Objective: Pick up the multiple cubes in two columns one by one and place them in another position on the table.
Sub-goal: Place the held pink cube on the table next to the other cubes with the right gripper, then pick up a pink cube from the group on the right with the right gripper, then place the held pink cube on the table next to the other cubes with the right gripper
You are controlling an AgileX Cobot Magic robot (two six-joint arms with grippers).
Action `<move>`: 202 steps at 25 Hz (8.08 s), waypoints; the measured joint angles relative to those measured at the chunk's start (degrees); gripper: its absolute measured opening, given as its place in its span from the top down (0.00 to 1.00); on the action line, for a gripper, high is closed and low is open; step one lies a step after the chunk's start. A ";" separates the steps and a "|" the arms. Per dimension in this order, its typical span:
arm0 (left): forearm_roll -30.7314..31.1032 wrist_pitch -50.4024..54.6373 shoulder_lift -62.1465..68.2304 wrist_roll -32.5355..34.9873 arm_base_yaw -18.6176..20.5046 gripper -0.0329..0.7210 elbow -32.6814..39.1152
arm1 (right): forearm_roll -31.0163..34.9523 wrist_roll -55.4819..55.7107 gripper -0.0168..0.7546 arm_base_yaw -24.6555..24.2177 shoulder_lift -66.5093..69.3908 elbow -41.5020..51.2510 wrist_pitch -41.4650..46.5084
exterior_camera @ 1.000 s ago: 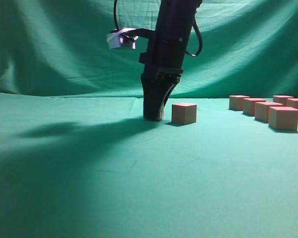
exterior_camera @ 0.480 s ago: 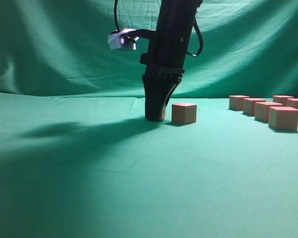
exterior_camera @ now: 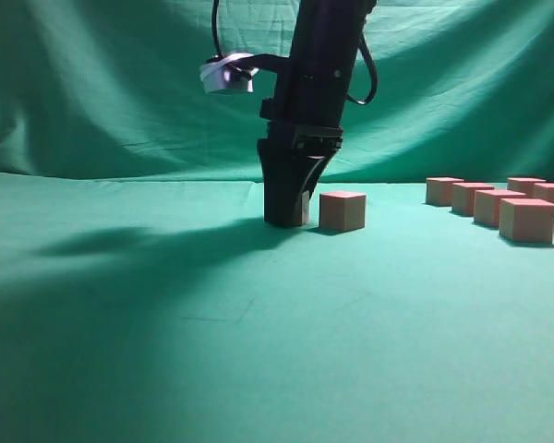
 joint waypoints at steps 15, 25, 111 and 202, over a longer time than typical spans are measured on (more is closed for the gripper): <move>0.00 0.00 0.00 0.00 0.00 0.96 0.00 | -0.22 6.55 0.17 0.00 -5.21 -3.09 0.24; 0.00 0.00 0.00 0.00 0.00 0.96 0.00 | -0.22 13.27 0.25 0.00 -19.22 -4.61 7.71; 0.00 0.00 0.00 0.00 0.00 0.96 0.00 | -14.34 64.51 0.63 -9.51 -33.33 43.04 -14.92; 0.00 0.00 0.00 0.00 0.00 0.96 0.00 | -16.34 68.72 0.43 11.30 3.61 -9.89 0.29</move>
